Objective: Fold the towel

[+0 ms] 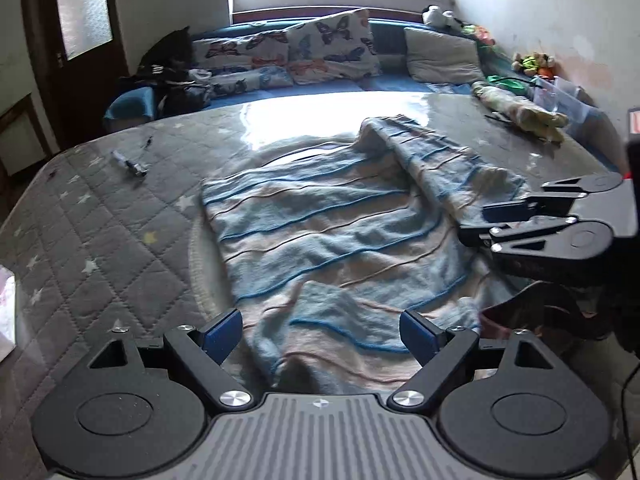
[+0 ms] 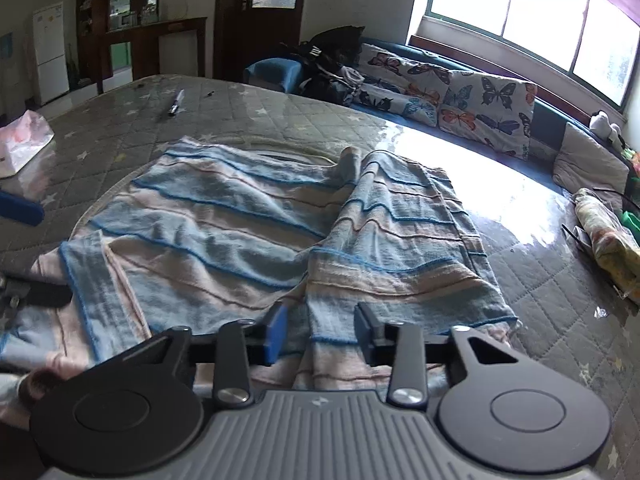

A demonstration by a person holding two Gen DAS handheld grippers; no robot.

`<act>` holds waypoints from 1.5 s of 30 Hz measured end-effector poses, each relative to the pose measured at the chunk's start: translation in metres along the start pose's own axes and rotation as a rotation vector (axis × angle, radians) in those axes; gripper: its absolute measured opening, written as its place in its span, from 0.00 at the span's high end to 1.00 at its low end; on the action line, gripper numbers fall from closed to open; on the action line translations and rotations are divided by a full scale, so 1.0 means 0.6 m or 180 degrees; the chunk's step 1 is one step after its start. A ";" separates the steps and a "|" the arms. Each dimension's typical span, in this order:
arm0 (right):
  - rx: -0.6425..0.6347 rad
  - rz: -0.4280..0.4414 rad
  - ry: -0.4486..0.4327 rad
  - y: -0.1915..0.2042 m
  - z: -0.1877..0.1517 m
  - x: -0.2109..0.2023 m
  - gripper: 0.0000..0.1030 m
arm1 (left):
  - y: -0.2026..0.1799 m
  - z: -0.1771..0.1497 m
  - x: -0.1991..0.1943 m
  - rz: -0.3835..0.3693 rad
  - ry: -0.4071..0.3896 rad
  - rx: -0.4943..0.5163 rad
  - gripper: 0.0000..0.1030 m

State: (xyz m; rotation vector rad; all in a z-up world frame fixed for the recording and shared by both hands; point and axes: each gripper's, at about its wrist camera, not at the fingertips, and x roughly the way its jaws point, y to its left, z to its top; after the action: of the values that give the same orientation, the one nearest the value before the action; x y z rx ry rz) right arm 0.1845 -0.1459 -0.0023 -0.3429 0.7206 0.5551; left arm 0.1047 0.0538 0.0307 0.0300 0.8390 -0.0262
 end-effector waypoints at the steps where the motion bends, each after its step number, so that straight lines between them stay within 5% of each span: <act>1: 0.0031 -0.0006 0.0005 -0.003 0.000 0.000 0.83 | -0.004 0.002 0.000 -0.0029 -0.0008 0.0008 0.15; 7: 0.0173 -0.0158 -0.0110 -0.031 -0.007 -0.025 0.98 | -0.033 0.012 0.002 -0.0212 -0.0047 0.0087 0.18; 21: 0.0455 -0.0438 -0.0221 -0.087 -0.050 -0.082 0.99 | -0.099 -0.006 0.036 -0.0666 0.0217 0.0214 0.44; 26: 0.0555 -0.0550 -0.0216 -0.106 -0.064 -0.093 0.99 | -0.084 -0.004 0.033 -0.0819 0.0224 -0.0081 0.46; 33: 0.0785 -0.0870 -0.0282 -0.146 -0.076 -0.111 0.99 | -0.062 0.029 0.030 -0.0591 0.0064 -0.0345 0.45; 45: 0.1230 -0.1418 -0.0236 -0.237 -0.131 -0.149 0.95 | -0.099 -0.016 0.041 -0.0389 0.0202 -0.0071 0.46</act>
State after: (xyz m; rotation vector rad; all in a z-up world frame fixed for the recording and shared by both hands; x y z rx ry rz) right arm 0.1712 -0.3296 0.0199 -0.1128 0.6378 0.0021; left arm 0.1120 -0.0057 0.0049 -0.0416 0.9036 -0.1313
